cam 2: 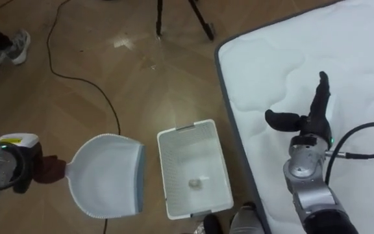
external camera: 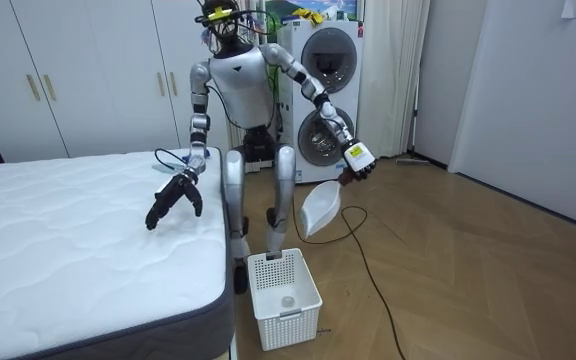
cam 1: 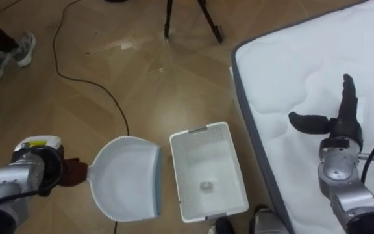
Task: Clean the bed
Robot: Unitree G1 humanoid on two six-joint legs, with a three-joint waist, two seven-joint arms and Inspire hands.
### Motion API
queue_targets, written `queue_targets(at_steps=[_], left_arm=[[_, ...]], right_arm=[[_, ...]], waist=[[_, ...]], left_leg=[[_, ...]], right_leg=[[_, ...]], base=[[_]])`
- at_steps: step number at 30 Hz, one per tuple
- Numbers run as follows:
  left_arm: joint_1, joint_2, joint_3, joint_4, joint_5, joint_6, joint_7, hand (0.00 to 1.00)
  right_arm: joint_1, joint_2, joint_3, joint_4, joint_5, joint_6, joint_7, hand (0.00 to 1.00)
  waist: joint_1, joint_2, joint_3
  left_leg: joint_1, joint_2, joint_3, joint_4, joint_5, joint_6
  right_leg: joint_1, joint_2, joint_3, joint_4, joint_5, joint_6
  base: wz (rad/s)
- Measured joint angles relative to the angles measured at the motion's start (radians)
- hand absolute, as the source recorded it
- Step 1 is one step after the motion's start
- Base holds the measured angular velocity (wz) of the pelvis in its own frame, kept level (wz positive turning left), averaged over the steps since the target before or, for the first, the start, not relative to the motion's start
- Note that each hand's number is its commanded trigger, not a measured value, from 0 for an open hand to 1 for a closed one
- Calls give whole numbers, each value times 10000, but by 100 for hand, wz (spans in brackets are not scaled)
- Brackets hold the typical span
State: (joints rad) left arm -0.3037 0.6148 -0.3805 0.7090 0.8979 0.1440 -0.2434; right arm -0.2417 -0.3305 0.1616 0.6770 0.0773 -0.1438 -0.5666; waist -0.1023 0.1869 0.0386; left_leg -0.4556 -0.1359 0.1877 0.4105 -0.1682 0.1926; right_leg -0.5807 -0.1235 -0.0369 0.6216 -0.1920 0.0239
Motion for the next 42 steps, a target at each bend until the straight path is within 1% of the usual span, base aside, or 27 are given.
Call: queue_targets(at_steps=[2, 4, 6, 7, 8, 9, 10, 11, 14, 18, 20, 21, 23, 26, 28, 29, 30, 31, 32, 33, 34, 36, 37, 39, 40, 41, 42], left_arm=[[153, 0, 284, -424, 6, -171, 3, 100], [479, -1, 484, -1008, 48, -287, -6, 100], [1441, 0, 1106, -2433, 137, -427, -13, 100], [1704, -6, 1280, -2733, 126, -472, -11, 100], [2189, -73, 1614, -3141, 99, -573, -8, 100], [2699, -243, 1930, -3472, 65, -574, -2, 100], [2908, -349, 2033, -3582, 26, -575, 11, 100], [3278, -599, 2234, -3660, -254, -589, 100, 100], [3871, -1076, 2415, -3775, -1157, -789, 157, 100], [4071, -1560, 2532, -4103, -2467, -969, 242, 100], [4036, -1853, 2632, -4268, -3025, -1114, 594, 100], [4031, -2076, 2675, -4397, -3370, -1141, 824, 100], [4038, -2316, 2675, -4597, -4077, -1188, 1075, 100], [4065, -2805, 2720, -4764, -4933, -1330, 1702, 100], [4079, -3084, 2720, -4764, -5039, -1331, 1990, 100], [4094, -3203, 2722, -4764, -5211, -1332, 2199, 100], [4096, -3255, 2744, -4765, -5400, -1363, 2421, 100], [4095, -3295, 2784, -4745, -5493, -1385, 2530, 100], [4099, -3393, 2775, -4704, -5704, -1387, 2726, 100], [4099, -3485, 2764, -4707, -6073, -1426, 2845, 100], [4107, -3511, 2763, -4709, -6305, -1452, 2917, 100], [4121, -3525, 2769, -4717, -6701, -1484, 3116, 100], [4134, -3525, 2769, -4717, -6709, -1484, 3177, 100], [4224, -3542, 2765, -4716, -6751, -1483, 3239, 100], [4263, -3542, 2765, -4717, -6833, -1483, 3244, 100], [4337, -3536, 2770, -4710, -7257, -1481, 3247, 100], [4337, -3536, 2773, -4695, -7727, -1475, 3257, 100]], right_arm=[[310, 11, 36, -161, 26, -115, 141, 0], [695, -9, 20, -283, 12, -224, 287, 0], [1426, -10, -174, -582, 6, -305, 478, 0], [1619, -10, -190, -683, 7, -306, 500, 0], [1923, -6, -177, -726, 14, -320, 635, 0], [2141, -6, -164, -748, 17, -320, 756, 0], [2246, -18, -170, -780, 56, -320, 793, 0], [2378, -29, -148, -799, 241, -320, 841, 0], [2656, -27, -178, -896, 668, -319, 863, 0], [2759, 41, -188, -1100, 838, -356, 832, 0], [2960, 96, -187, -1311, 829, -356, 819, 0], [3123, 134, -184, -1483, 812, -357, 817, 0], [3231, 247, -177, -1474, 788, -371, 793, 0], [3501, 532, -179, -1428, 775, -359, 816, 0], [3748, 600, -179, -1384, 761, -263, 913, 0], [3818, 600, -179, -1374, 801, -144, 965, 0], [3785, 606, -179, -1377, 848, -9, 1027, 0], [3739, 612, -173, -1374, 870, 41, 1036, 0], [3672, 602, -178, -1303, 954, 63, 1034, 0], [3615, 548, -183, -1296, 1103, 67, 1042, 0], [3585, 531, -221, -1307, 1162, 67, 1056, 0], [3586, 521, -366, -1337, 1217, 66, 1014, 0], [3586, 524, -364, -1331, 1211, 67, 1010, 0], [3586, 542, -360, -1339, 1220, 67, 1059, 0], [3585, 547, -360, -1349, 1232, 67, 1074, 0], [3590, 553, -360, -1385, 1262, 66, 1130, 0], [3588, 559, -361, -1409, 1261, 66, 1177, 0]], waist=[[20, -181, 5], [109, -273, -27], [340, -467, -123], [412, -536, -154], [610, -720, -234], [775, -819, -284], [795, -859, -303], [781, -903, -314], [862, -1065, -383], [838, -1260, -361], [778, -1348, -343], [782, -1420, -340], [627, -1500, -340], [526, -1791, -275], [471, -1938, -286], [513, -1987, -286], [609, -2044, -321], [663, -2068, -313], [703, -2093, -309], [752, -2092, -298], [764, -2093, -291], [712, -2109, -293], [720, -2117, -293], [802, -2136, -301], [846, -2147, -304], [945, -2189, -325], [1100, -2283, -377]], left_leg=[[134, 39, -64, -3, 17, 32], [311, 145, -123, 2, -42, 20], [605, 363, 11, 21, -238, -20], [725, 399, 75, -5, -276, -24], [1055, 482, 343, -179, -308, -39], [1430, 554, 517, -417, -327, -71], [1603, 574, 558, -528, -341, -85], [1959, 596, 584, -735, -352, -96], [2491, 758, 892, -824, -545, -126], [3113, 825, 1325, -1083, -641, -124], [3415, 838, 1488, -1285, -663, -130], [3650, 844, 1673, -1403, -684, -145], [3883, 853, 1813, -1472, -703, -157], [4171, 897, 2480, -1711, -709, -168], [4363, 994, 3089, -1858, -735, -183], [4489, 1115, 3648, -1933, -776, -210], [4543, 1257, 4290, -2060, -828, -215], [4572, 1312, 4673, -2121, -839, -220], [4787, 1365, 5250, -2292, -864, -258], [4975, 1385, 5787, -2456, -855, -293], [5007, 1397, 6069, -2488, -864, -307], [4984, 1468, 6850, -2486, -896, -327], [4961, 1489, 7045, -2485, -896, -327], [4877, 1558, 7762, -2456, -896, -328], [4859, 1566, 7946, -2439, -900, -335], [4782, 1573, 8239, -2342, -932, -394], [4611, 1617, 8453, -2035, -1058, -627]], right_leg=[[199, 5, -139, -173, -21, -38], [532, 103, -312, -498, 39, -91], [844, 384, -123, -863, 141, -83], [949, 430, -71, -930, 151, -76], [1162, 583, 132, -1105, 209, -65], [1450, 707, 301, -1390, 319, -75], [1617, 750, 344, -1525, 337, -76], [1971, 803, 377, -1755, 380, -58], [2501, 1005, 628, -2058, 449, -39], [2925, 1072, 621, -2218, 507, -44], [3146, 1101, 657, -2291, 527, -41], [3257, 1147, 775, -2315, 538, -39], [3421, 1239, 958, -2408, 585, -10], [3357, 1476, 1267, -2446, 751, -25], [3347, 1586, 1217, -2597, 986, -74], [3347, 1697, 1065, -2824, 1296, -155], [3398, 1706, 759, -2927, 1532, -255], [3362, 1662, 425, -2727, 1427, -265], [3410, 1434, -344, -1910, 980, -237], [3541, 1013, -861, -1306, 392, -168], [3556, 735, -1098, -993, 150, -89], [3896, -96, -1491, -47, -602, 108], [4012, -266, -1613, 63, -705, 167], [4786, -742, -2112, -8, -956, 315], [4953, -850, -2278, -23, -972, 335], [5249, -1008, -2610, -193, -1009, 373], [5435, -1187, -3097, -502, -1030, 340]], base=[[10], [-6], [-35], [-51], [-68], [-70], [-48], [-25], [-32], [-35], [-33], [-41], [-42], [-66], [-98], [-140], [-151], [-156], [-153], [-149], [-137], [-113], [-101], [-94], [-87], [-90], [-89]])
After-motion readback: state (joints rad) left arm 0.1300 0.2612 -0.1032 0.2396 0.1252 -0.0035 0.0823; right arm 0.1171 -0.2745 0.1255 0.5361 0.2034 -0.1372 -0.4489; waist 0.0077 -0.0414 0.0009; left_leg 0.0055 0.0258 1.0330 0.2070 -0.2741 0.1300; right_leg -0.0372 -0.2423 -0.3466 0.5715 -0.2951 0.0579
